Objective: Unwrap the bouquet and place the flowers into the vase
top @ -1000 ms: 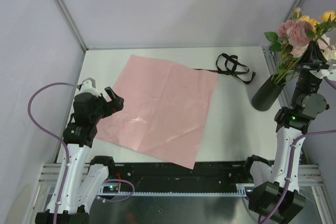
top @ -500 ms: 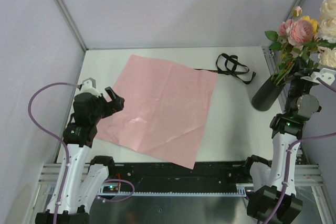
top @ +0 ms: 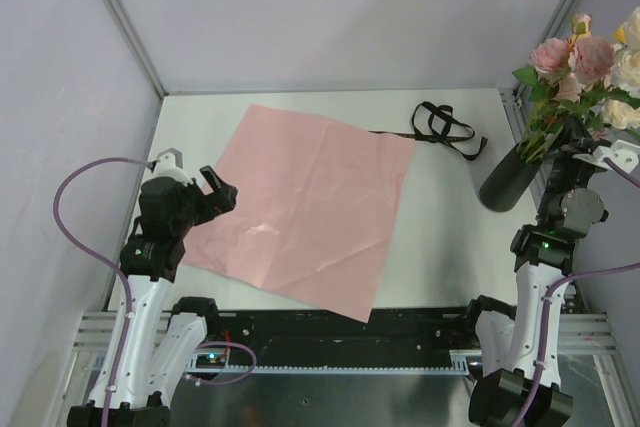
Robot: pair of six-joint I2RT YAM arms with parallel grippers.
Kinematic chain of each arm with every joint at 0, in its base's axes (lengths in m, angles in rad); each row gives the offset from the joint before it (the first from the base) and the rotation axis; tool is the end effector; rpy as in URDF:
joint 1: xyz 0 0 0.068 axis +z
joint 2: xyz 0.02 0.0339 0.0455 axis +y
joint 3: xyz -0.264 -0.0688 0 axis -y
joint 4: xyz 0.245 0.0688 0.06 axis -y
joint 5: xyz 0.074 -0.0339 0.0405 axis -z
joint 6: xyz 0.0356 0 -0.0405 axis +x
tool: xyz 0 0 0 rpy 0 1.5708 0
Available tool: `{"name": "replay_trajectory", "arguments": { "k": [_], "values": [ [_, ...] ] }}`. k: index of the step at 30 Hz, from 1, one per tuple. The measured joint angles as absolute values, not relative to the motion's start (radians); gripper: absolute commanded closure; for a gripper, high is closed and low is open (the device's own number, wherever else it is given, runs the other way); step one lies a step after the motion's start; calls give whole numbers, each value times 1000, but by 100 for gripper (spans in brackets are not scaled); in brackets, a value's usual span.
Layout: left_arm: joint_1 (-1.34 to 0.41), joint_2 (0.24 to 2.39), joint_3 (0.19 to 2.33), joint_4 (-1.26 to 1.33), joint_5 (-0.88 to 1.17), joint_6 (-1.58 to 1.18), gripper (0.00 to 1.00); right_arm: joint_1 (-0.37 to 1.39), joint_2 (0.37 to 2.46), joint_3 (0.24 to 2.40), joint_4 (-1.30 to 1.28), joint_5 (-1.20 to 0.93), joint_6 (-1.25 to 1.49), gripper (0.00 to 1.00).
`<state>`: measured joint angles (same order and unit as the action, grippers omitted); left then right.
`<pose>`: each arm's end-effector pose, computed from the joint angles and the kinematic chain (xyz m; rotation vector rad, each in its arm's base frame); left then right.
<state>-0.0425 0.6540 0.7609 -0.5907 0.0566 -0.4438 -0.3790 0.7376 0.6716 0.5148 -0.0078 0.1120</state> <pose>0.1444 -0.0082 0.3090 -0.3784 2.0383 -0.3585 0.1597 -0.0633 0.3823 0.2666 1.0929 -0.2339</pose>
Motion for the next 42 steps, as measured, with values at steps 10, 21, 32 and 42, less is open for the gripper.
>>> {"name": "replay_trajectory", "arguments": {
  "k": [10, 21, 32, 42],
  "values": [
    [-43, 654, 761, -591, 56, -444, 0, -397, 783, 728, 467, 36, 112, 100],
    [-43, 654, 761, -591, 58, -444, 0, -388, 830, 852, 304, 65, 70, 100],
    [-43, 655, 761, -591, 60, -444, 0, -368, 920, 878, 370, 62, -24, 100],
    [-43, 661, 761, -591, 60, -444, 0, -368, 978, 938, 353, 37, -27, 100]
  ]
}}
